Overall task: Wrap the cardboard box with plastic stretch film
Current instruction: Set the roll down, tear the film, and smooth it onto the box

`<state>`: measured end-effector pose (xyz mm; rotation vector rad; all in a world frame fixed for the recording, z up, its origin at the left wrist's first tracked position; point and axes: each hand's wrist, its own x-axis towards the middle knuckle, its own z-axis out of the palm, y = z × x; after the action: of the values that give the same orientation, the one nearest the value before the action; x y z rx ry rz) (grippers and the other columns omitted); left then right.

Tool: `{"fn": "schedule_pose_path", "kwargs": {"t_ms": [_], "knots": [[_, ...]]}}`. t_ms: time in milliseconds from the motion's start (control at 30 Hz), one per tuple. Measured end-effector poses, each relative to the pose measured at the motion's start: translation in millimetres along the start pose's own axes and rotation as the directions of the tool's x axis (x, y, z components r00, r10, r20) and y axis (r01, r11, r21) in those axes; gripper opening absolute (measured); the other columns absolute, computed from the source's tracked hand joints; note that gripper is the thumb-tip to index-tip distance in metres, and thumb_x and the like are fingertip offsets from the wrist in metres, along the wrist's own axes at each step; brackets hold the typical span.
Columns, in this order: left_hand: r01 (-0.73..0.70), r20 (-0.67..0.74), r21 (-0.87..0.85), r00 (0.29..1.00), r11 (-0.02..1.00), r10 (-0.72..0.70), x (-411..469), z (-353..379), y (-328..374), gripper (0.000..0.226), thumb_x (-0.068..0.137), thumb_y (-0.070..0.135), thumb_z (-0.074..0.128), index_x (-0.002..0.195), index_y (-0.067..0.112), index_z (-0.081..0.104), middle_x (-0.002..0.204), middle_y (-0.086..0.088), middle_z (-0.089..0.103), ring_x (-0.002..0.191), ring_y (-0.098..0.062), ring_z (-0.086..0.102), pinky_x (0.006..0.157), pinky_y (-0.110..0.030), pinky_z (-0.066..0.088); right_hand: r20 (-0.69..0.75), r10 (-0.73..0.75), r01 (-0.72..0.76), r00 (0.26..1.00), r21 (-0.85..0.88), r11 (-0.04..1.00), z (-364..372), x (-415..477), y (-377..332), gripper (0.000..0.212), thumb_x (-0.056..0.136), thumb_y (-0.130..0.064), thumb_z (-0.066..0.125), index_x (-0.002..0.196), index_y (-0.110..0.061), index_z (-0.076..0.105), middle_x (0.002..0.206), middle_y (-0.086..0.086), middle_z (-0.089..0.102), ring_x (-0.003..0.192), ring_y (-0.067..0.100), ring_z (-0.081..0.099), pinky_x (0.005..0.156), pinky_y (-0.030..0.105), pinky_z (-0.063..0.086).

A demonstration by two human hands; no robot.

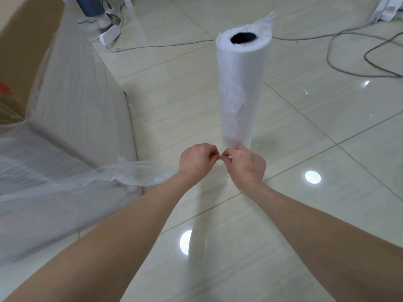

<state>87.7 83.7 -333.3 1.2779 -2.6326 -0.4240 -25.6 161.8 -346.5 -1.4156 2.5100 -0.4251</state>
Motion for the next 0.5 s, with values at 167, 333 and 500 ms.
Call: {"fn": "schedule_pose_path", "kwargs": {"t_ms": [167, 333, 500], "knots": [[0.124, -0.006, 0.001, 0.992, 0.992, -0.124, 6.3, -1.1, -4.7, 0.016, 0.088, 0.026, 0.053, 0.088, 0.019, 0.068, 0.088, -0.001, 0.069, 0.086, -0.025, 0.061, 0.064, -0.03, 0.045, -0.076, 0.118, -0.108, 0.99, 0.124, 0.986, 8.2, -2.8, 3.9, 0.025, 0.096, -0.036, 0.043, 0.095, -0.031, 0.067, 0.099, -0.006, 0.061, 0.077, 0.022, 0.059, 0.059, 0.027, 0.031], [0.229, 0.003, 0.067, 0.973, 0.971, -0.229, 8.0, -11.5, -38.8, 0.019, 0.091, 0.025, 0.049, 0.096, 0.018, 0.066, 0.099, -0.004, 0.068, 0.096, -0.028, 0.059, 0.074, -0.033, 0.045, -0.099, 0.162, -0.146, 0.982, 0.154, 0.977, 9.1, -0.6, 19.6, 0.019, 0.092, -0.03, 0.046, 0.086, -0.028, 0.064, 0.088, -0.003, 0.06, 0.071, 0.024, 0.056, 0.058, 0.028, 0.033], [0.077, 0.009, 0.08, 0.997, 0.994, -0.078, 6.9, 3.0, -17.9, 0.045, 0.085, 0.038, 0.048, 0.126, 0.022, 0.053, 0.121, 0.003, 0.056, 0.116, -0.02, 0.046, 0.094, -0.034, 0.035, -0.144, 0.113, -0.087, 0.983, 0.176, 0.981, 11.9, -1.8, 17.0, 0.016, 0.089, -0.039, 0.053, 0.089, -0.032, 0.067, 0.092, -0.003, 0.059, 0.079, 0.022, 0.06, 0.065, 0.031, 0.041]]}}
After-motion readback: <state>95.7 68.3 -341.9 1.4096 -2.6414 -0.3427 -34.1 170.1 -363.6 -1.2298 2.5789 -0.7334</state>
